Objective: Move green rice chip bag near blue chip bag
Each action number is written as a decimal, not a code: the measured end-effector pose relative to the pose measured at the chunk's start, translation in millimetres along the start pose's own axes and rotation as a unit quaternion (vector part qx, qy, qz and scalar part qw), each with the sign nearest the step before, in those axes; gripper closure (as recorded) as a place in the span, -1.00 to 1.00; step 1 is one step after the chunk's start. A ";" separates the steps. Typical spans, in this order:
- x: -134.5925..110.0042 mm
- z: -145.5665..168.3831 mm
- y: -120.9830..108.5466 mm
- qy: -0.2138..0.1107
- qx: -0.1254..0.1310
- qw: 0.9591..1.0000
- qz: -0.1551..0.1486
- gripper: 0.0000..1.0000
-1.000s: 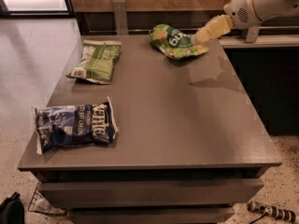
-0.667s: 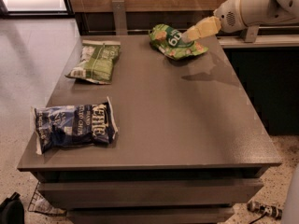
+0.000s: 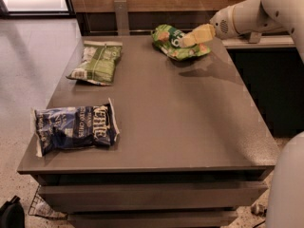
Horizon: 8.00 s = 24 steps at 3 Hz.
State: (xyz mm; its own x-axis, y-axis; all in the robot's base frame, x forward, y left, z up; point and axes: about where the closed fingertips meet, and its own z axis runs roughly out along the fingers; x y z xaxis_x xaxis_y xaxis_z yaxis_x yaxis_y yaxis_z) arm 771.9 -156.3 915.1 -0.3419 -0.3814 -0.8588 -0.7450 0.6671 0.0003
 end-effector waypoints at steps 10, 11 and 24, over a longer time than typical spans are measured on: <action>38.8 112.4 -16.1 0.077 0.078 0.994 0.019 1.00; 16.0 104.6 -11.6 0.072 0.086 0.994 -0.009 1.00; 32.1 -127.7 274.9 0.141 -0.283 0.925 -0.211 1.00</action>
Offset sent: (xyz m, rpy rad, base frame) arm 0.0532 0.0466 -0.0483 -0.1920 -0.0001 -0.1099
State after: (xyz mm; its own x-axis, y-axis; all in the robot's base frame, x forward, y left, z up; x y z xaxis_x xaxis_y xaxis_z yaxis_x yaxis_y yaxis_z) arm 482.9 -66.9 953.0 -0.0278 -0.7360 -0.6764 -0.9995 0.0092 0.0311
